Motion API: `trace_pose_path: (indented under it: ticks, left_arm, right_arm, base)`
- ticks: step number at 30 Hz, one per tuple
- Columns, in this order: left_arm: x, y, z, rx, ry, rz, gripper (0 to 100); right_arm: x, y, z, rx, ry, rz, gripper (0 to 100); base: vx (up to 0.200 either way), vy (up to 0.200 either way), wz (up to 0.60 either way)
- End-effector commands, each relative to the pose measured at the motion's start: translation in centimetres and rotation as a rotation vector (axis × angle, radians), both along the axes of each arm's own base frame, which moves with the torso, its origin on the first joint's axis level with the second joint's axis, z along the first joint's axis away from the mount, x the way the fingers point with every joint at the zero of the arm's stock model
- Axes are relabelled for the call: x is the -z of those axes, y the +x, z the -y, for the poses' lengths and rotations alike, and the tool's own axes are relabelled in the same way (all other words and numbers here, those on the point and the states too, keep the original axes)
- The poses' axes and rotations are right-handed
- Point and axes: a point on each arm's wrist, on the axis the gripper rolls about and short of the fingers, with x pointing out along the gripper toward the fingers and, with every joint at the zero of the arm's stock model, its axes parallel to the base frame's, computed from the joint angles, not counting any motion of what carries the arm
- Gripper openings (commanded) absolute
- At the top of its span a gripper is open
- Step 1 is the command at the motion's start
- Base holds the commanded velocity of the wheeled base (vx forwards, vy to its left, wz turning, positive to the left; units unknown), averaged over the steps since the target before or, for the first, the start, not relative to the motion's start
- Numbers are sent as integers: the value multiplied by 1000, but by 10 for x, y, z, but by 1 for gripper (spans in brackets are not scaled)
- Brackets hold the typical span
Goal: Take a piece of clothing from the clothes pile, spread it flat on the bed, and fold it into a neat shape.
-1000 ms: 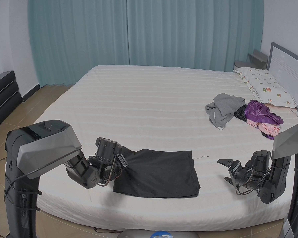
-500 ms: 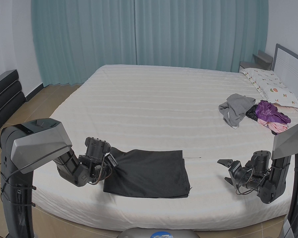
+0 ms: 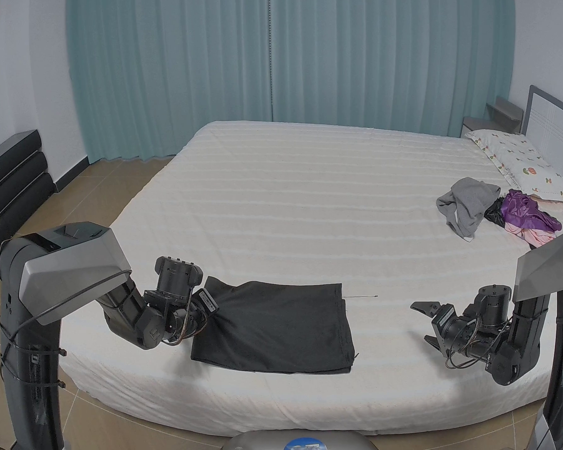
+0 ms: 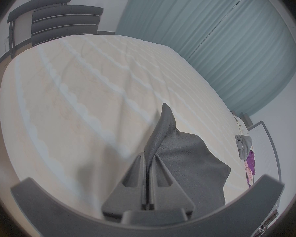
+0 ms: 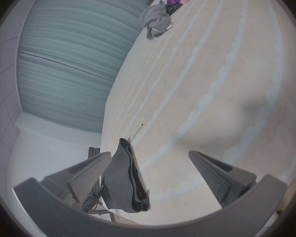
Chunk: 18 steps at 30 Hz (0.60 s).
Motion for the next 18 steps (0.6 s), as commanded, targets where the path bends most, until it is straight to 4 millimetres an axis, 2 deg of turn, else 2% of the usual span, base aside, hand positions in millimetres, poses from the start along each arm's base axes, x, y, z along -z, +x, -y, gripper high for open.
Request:
trace_pose_path:
  ticks: [1,3,18]
  left_arm:
    - [2,1,-2,-5,1,-4,0]
    - [3,0,-2,-3,2,-8,0]
    - [5,-1,-1,-4,0,-16,0]
  right_arm:
    - [0,0,0,-1,0,-1,100]
    - [0,0,0,-1,0,-1,100]
    - [0,0,0,-1,0,-1,100]
  base:
    - [0,200,0]
    - [0,200,0]
    - [0,0,0]
